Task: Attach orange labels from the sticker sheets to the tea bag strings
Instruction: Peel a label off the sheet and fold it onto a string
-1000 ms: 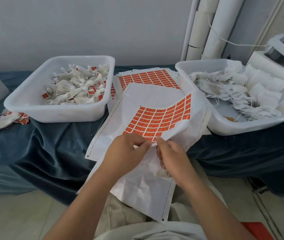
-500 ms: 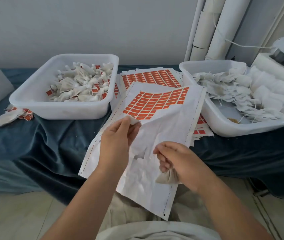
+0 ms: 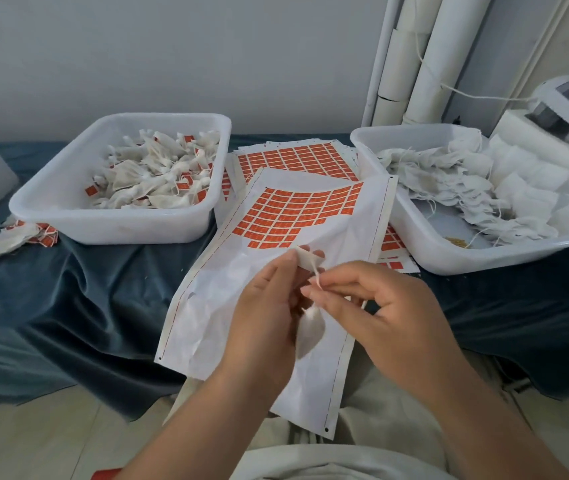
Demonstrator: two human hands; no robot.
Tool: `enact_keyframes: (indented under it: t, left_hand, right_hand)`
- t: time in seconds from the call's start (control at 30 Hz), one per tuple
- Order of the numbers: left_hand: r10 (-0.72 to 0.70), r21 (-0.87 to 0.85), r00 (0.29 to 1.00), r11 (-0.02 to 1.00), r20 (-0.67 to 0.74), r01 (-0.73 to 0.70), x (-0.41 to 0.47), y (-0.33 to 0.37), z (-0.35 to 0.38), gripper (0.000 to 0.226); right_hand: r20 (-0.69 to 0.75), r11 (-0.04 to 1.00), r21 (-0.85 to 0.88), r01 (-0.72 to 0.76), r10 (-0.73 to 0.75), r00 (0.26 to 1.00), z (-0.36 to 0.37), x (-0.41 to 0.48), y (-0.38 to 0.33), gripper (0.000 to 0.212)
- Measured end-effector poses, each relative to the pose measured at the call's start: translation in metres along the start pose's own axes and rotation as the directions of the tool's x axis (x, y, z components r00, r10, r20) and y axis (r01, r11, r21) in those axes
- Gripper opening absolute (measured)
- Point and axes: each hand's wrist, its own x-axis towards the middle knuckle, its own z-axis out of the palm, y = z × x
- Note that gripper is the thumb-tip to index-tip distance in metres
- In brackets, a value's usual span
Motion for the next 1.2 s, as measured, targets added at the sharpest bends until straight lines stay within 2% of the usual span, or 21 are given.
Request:
enact_keyframes:
  t: [0.1,0.2,0.33,0.47,0.53,0.6,0.73,0.87,0.97,1.1,1.2]
  left_hand:
    - [0.036,0.003,0.998,0.999,0.043,-0.036,-0.005,-0.007,0.006,0.029]
    - [0.064,0.048,0.996,0.997,0.054,-0.067,-0.007,-0.010,0.010,0.030]
    - [0.092,0.091,0.996,0.992,0.012,-0.093,-0.011,-0.009,0.013,0.032]
    - [0.115,0.081,0.993,0.990,0.010,-0.115,-0.014,-0.015,0.016,0.024]
    - [0.118,0.061,0.993,0.991,0.026,-0.120,-0.015,-0.018,0.018,0.023]
    - [0.102,0.033,0.994,0.994,0.035,-0.103,-0.016,-0.019,0.019,0.022]
    - [0.077,0.023,0.997,0.997,0.027,-0.077,-0.015,-0.018,0.018,0.023]
    - [0.024,-0.022,0.998,1.000,0.056,-0.023,-0.015,-0.018,0.018,0.025]
    - [0.012,-0.065,0.996,0.998,0.094,-0.006,-0.016,-0.017,0.018,0.026]
    - [0.001,-0.101,0.991,0.995,0.137,0.013,-0.017,-0.018,0.019,0.026]
    - [0.008,-0.064,0.989,0.998,0.147,0.001,-0.018,-0.020,0.020,0.026]
  right_hand:
    - [-0.075,0.999,-0.029,0.022,-0.024,0.997,0.004,0.001,0.004,0.010]
    - [-0.117,0.999,-0.027,-0.041,0.037,0.992,0.006,0.003,0.006,0.017]
    - [-0.121,0.983,0.087,-0.159,0.169,0.978,0.004,0.005,0.011,0.004]
    - [-0.061,0.924,0.263,-0.279,0.305,0.951,0.002,0.008,0.014,0.007]
    - [-0.062,0.904,0.300,-0.305,0.338,0.939,0.003,0.009,0.016,0.013]
    - [-0.075,0.884,0.341,-0.321,0.366,0.928,0.004,0.009,0.018,0.029]
    - [0.000,0.748,0.540,-0.386,0.459,0.888,0.006,0.010,0.025,0.043]
    - [0.089,0.590,0.695,-0.411,0.497,0.863,0.009,0.013,0.030,0.036]
    - [0.100,0.516,0.747,-0.419,0.537,0.838,0.007,0.014,0.032,0.042]
    - [0.142,0.466,0.773,-0.431,0.536,0.832,0.006,0.014,0.028,0.021]
    - [0.188,0.419,0.787,-0.454,0.538,0.822,0.007,0.014,0.024,0.018]
